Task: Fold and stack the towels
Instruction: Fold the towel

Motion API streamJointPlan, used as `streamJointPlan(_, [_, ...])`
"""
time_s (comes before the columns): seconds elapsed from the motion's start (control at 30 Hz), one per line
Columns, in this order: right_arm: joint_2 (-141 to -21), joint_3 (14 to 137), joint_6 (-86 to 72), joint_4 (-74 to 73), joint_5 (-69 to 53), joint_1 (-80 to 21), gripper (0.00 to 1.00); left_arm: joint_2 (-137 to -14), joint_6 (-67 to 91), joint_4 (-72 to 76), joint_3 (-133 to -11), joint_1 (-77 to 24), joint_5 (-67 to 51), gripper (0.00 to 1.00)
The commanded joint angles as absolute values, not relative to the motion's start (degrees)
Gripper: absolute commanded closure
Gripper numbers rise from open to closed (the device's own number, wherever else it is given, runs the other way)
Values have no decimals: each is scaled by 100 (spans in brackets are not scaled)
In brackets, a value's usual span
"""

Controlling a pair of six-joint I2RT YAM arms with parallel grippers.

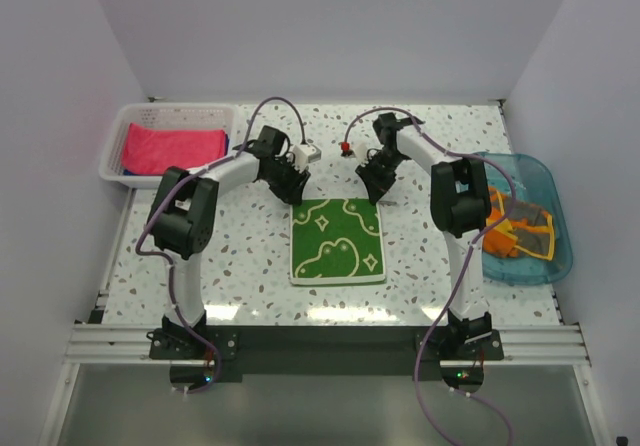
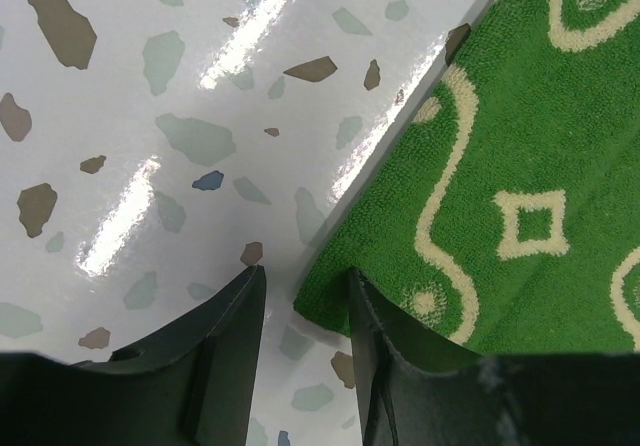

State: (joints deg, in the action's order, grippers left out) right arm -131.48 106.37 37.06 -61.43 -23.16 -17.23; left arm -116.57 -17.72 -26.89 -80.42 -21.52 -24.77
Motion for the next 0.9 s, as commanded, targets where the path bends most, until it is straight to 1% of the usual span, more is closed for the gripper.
streamJointPlan(0.0, [-13201, 10433, 3727, -6152, -1951, -1767, 97, -11813, -1872, -3015, -7929, -2162, -2355, 56])
streamJointPlan(0.27, [-13131, 10494, 3656, -6161, -1811, -1819, 98, -11953, -1881, -3208, -7603, -2355, -1987, 57])
streamJointPlan(0.43, [-13008, 10424, 3595, -6091, -1732, -1819, 98, -11717, -1907, -3287, -7357, -2391, -1811, 57])
streamJointPlan(0.57, [-12973, 10406, 3516, -6047, -1688, -1828, 99, -11637, -1916, -3252, -7260, -2399, -1600, 61])
streamJointPlan(0.67, [-12903, 10327, 3463, -5951, -1644, -1819, 100, -11672, -1934, -3217, -7268, -2391, -1529, 67])
streamJointPlan(0.7, [-12859, 10310, 3437, -5915, -1635, -1828, 100, -11715, -1942, -3208, -7338, -2399, -1521, 71])
streamJointPlan(0.87, [-12762, 10310, 3331, -5757, -1547, -1819, 100, -11795, -1986, -3086, -7707, -2382, -1538, 83])
